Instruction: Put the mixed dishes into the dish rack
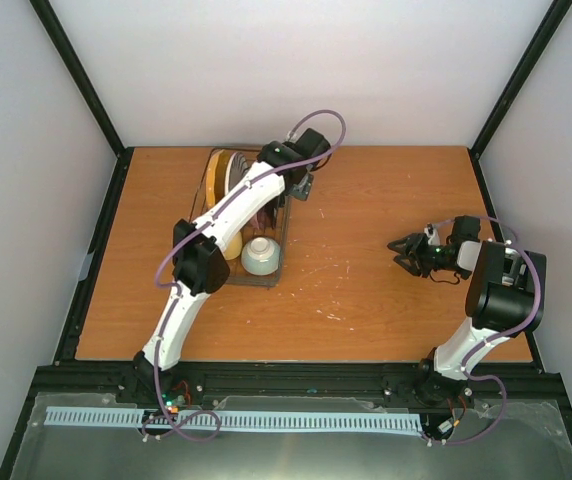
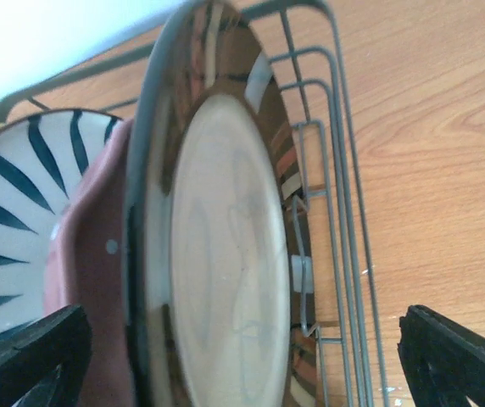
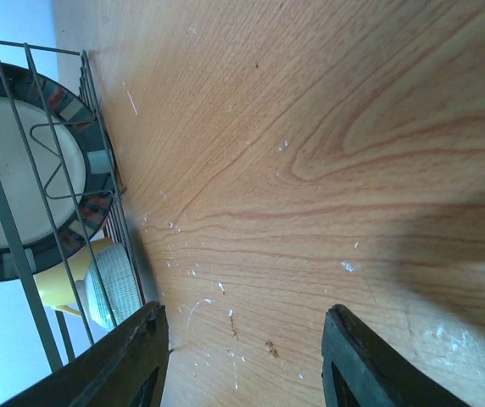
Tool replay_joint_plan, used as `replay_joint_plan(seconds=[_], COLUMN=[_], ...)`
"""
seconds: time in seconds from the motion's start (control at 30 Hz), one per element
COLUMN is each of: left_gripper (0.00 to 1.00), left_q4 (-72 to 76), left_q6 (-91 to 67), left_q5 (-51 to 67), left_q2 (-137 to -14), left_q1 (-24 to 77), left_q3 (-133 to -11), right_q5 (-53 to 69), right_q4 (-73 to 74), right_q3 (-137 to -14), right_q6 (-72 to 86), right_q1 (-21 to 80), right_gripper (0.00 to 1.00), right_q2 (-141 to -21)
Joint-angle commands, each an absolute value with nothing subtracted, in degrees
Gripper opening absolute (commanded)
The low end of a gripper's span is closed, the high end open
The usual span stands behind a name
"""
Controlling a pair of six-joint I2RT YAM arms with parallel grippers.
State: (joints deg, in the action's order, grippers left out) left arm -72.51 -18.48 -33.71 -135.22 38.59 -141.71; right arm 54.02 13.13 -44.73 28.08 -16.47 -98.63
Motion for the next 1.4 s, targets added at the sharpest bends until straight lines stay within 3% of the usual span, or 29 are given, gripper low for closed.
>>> replay_joint_plan(seconds=[0.0, 0.3, 0.53, 0.8, 1.0, 1.1, 1.37], left_gripper=[1.00, 1.00, 1.00, 1.00, 1.00, 1.00, 1.00], left_q4=[-65.82, -33.19, -26.20, -7.11, -16.70, -21.80, -16.52], left_q6=[-16.48, -11.37, -18.20, -28.02, -24.08, -25.72, -26.60], left_q5=[-34.05, -20.12, -17.03, -8.81, 0.94, -5.24, 0.93], left_q2=[-129.64, -114.12, -102.83, -73.36, -72.98, -75.28, -74.17], left_q1=[38.80, 38.61, 31.02, 12.37, 3.12, 2.18, -4.60], left_q3=[-144.14, -133.53, -129.93, -90.91, -82.40, -80.66, -75.44], right_q5=[53.91, 50.72, 49.32, 38.44, 26.09, 22.32, 17.50], right_q4=[13.34, 15.79, 17.88, 26.17, 30.55, 28.61, 27.04], right_q3=[-45.33, -47.24, -50.86, -64.87, -78.04, -79.19, -80.12], right_q6=[27.57, 26.46, 25.77, 19.10, 13.42, 12.99, 11.87], right_q1=[-16.35, -16.36, -16.35, -15.98, -9.14, -5.13, 0.93], right_gripper=[0.49, 0.50, 0.51, 0.50, 0.49, 0.50, 0.50], right_q2=[-98.70, -95.19, -92.43, -88.37, -85.97, -83.59, -81.63])
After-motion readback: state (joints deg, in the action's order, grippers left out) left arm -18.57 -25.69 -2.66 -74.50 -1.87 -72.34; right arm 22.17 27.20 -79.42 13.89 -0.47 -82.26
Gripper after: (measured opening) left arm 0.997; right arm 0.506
